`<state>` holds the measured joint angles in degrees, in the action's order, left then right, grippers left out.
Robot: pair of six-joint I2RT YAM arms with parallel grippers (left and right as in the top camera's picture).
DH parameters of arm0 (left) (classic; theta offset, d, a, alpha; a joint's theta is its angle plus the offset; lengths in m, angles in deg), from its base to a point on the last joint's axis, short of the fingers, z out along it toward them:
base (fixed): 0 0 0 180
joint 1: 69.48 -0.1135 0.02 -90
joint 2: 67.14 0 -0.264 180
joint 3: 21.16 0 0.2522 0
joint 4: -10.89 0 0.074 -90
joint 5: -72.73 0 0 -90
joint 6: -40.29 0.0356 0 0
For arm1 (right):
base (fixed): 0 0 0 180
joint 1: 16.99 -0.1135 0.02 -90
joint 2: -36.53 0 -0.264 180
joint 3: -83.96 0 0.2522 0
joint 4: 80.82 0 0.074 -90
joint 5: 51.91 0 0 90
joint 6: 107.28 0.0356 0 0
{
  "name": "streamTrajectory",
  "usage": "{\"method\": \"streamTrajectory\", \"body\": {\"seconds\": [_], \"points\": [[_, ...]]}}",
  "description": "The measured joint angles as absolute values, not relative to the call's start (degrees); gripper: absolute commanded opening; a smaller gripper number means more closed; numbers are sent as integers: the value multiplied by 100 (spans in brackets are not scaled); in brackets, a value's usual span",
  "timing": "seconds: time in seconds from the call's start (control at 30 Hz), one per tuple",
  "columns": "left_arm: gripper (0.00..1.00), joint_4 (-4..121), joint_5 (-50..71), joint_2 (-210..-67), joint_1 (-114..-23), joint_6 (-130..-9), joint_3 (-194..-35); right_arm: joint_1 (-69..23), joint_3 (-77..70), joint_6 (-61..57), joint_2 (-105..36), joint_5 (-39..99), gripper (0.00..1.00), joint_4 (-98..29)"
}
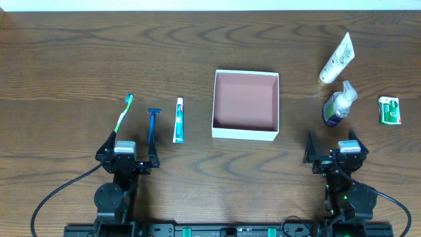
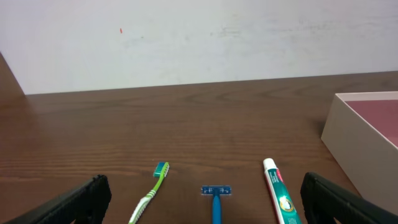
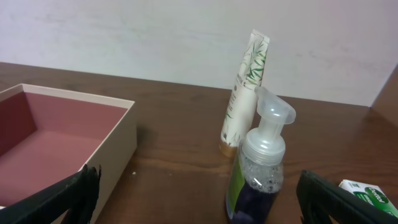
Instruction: Pack container
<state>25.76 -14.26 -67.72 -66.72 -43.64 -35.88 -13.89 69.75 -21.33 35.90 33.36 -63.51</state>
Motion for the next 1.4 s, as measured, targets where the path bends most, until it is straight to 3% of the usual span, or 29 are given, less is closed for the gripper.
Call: {"method": "streamTrajectory", "body": {"seconds": [0.53, 0.87, 1.07, 1.4], "points": [[98, 2565, -1334, -6772, -6672, -4413, -3588, -1389, 6975, -2131, 3590, 3336, 99, -6351], [98, 2552, -327, -6774, -6672, -4526, -3896, -1389, 6975, -2131, 3590, 3336, 99, -6351], [98, 3588, -163, -7331, -6672, -4513, -5236, -1389, 6975, -2131, 3590, 3336, 99, -6351], [98, 6974, -637, -11235, -6674, -4076, -8733, -1389, 6975, -2133, 3590, 3338, 99, -6349]]}}
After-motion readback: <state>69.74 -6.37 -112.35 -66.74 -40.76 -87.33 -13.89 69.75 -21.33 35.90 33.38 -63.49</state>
